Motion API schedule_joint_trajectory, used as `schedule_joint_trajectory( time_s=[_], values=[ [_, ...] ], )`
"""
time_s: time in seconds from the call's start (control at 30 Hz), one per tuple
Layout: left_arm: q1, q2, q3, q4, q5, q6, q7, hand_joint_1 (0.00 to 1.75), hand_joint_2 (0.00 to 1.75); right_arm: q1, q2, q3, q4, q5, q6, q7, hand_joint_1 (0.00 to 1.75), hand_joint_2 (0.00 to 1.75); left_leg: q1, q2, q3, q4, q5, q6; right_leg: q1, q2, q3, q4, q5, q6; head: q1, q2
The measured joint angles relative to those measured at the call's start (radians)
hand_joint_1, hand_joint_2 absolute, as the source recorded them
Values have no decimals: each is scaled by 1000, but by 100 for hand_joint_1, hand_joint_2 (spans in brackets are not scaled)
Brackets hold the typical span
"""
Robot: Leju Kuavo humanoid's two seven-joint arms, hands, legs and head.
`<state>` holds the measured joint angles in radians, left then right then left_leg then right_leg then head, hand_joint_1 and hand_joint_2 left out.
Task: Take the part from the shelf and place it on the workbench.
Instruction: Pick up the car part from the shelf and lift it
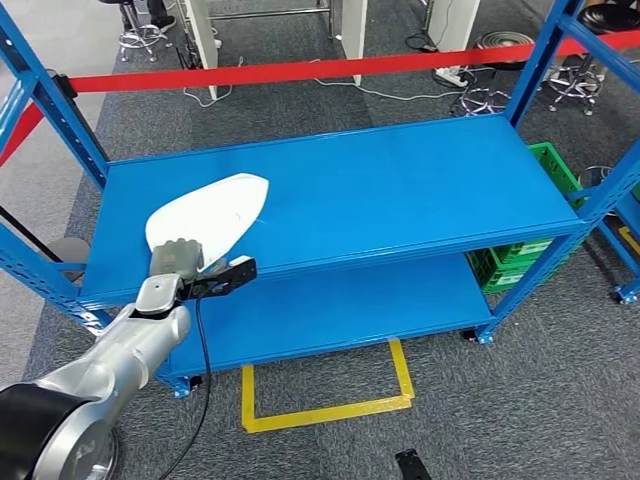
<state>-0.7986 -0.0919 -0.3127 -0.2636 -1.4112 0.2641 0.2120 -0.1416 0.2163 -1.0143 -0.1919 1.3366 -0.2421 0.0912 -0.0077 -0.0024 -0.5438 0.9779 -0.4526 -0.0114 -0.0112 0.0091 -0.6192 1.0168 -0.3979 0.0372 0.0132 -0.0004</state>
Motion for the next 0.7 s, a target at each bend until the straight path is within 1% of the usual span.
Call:
schedule_joint_trajectory(
  time_s=[0.5,0.7],
  values=[
    [1,2,4,0,-15,20,4,0,0,-5,0,0,0,11,1,0,0,175,0,0,0,0,0,0,0,0,0,-1,0,0,0,0],
    [0,0,21,0,-6,45,-16,0,0,-6,0,0,0,12,1,0,0,175,0,0,0,0,0,0,0,0,0,-1,0,0,0,0]
  ],
)
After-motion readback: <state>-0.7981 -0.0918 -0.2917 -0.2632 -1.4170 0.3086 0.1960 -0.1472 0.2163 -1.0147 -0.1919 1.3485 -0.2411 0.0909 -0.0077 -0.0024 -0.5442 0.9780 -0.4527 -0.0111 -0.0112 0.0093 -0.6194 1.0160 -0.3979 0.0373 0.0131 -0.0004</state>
